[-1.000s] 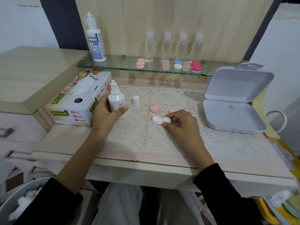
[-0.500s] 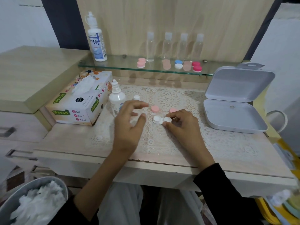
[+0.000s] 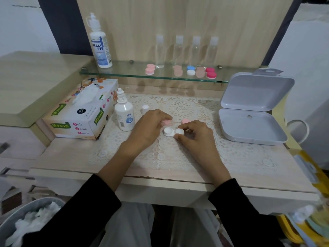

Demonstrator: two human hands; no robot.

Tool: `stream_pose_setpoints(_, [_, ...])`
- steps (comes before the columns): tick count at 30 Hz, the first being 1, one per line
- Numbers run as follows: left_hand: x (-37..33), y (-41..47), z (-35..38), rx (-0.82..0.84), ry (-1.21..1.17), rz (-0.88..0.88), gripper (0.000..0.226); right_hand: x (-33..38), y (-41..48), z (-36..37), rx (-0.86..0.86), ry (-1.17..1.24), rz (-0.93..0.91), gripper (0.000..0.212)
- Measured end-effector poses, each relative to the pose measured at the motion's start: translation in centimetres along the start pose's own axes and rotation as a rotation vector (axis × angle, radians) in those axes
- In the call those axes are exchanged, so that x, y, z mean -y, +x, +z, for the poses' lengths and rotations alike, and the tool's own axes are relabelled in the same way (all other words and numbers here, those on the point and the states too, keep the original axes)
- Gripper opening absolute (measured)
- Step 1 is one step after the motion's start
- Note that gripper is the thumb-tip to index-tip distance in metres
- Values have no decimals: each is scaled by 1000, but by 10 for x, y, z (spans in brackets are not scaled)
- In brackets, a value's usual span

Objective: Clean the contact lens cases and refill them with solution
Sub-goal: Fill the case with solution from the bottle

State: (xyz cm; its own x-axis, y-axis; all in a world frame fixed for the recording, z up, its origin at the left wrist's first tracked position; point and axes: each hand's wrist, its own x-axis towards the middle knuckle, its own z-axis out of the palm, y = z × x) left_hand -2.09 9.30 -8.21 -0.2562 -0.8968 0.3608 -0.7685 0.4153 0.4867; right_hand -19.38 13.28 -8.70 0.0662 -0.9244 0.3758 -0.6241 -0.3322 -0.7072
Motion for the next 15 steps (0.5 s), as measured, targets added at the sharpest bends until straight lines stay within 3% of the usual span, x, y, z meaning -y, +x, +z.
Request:
stream_pose_setpoints(5, [-3,-10,-3,-38,-142,-7,26,0,-1,0,-4,11,-2,18])
stream_pose_setpoints(15, [-8,-31,-11,63,-255,72,29,1,-1,-1,-1,-8,-14,21])
